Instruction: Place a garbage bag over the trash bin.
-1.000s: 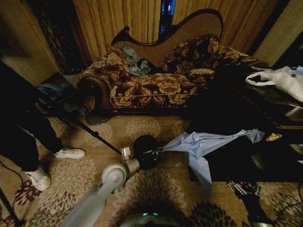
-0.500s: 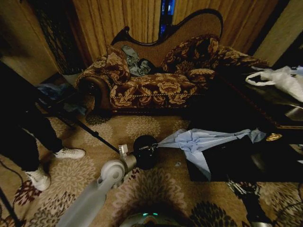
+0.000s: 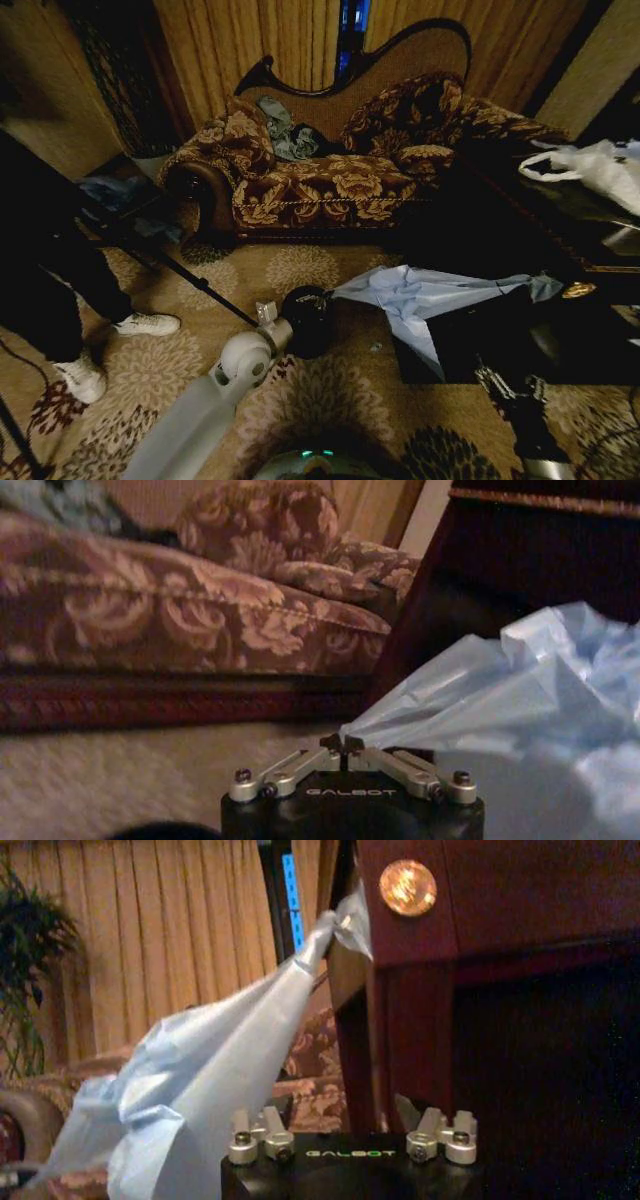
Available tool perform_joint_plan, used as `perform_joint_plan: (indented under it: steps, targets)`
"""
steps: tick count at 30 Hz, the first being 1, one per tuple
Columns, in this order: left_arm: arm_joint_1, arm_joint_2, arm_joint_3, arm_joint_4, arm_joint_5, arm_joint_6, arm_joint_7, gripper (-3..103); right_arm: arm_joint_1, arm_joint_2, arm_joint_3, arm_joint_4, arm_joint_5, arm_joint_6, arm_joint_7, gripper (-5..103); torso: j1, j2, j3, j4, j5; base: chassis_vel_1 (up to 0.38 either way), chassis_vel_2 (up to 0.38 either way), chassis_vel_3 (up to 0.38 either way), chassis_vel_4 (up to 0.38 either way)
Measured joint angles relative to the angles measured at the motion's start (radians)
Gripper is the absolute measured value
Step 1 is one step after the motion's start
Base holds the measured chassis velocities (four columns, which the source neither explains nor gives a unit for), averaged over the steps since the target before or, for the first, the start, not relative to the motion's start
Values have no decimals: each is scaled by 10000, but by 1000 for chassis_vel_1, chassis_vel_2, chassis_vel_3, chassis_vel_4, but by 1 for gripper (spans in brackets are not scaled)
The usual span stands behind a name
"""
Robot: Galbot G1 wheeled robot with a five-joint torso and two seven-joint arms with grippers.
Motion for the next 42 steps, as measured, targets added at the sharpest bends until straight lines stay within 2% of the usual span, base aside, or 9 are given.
perform_joint_plan:
  steps: [4, 7, 9, 12, 19, 27, 30, 34, 42]
  targets:
    - [-52, 40, 5, 78, 333, -58, 62, 0, -23, 75, -63, 352, -1, -71, 103, 57, 0, 0, 0, 0, -1, 0, 0, 0, 0]
    - [-56, 7, 39, 86, 348, -61, 64, 0, -127, 107, 45, 912, 64, -145, 173, 41, 0, 0, 0, 0, 0, 0, 0, 0, 0]
    - [-55, -13, 54, 94, 346, -61, 63, 0, -159, 112, 65, 1078, 81, -170, 229, 41, 0, 0, 0, 0, 0, 0, 0, 0, 0]
    - [-57, -110, 136, 160, 339, -61, 62, 0, -257, 165, -9, 1817, -14, -291, 508, 25, 0, 0, 0, 0, -1, 0, 0, 0, 0]
    - [-206, -308, 453, 286, 621, -120, 57, 0, 267, 116, -920, 2938, -1318, -1524, 2179, 2, 0, 0, 0, 0, -2, 0, 0, 0, 0]
    - [-273, -436, 890, 148, 1195, -462, 284, 0, 1498, -944, -1463, 2979, -1410, -3852, 4892, 0, 0, 0, 0, 1, 3, 0, 0, 0, 0]
    - [-275, -419, 1045, 72, 1437, -530, 359, 0, 1543, -1128, -1730, 2972, -1347, -4389, 5421, 0, 0, 0, 0, 1, 1, 0, 0, 0, 0]
    - [-271, -309, 1186, 35, 1775, -604, 539, 0, 1543, -1377, -2199, 2956, -1306, -4895, 6088, 0, 0, 0, 0, 0, 2, 0, 0, 0, 0]
    - [-222, -293, 1382, 173, 2146, -740, 767, 0, 1839, -1966, -1730, 2942, -1107, -4945, 6271, 0, 0, 0, 0, 1, 1, 0, 0, 0, 0]
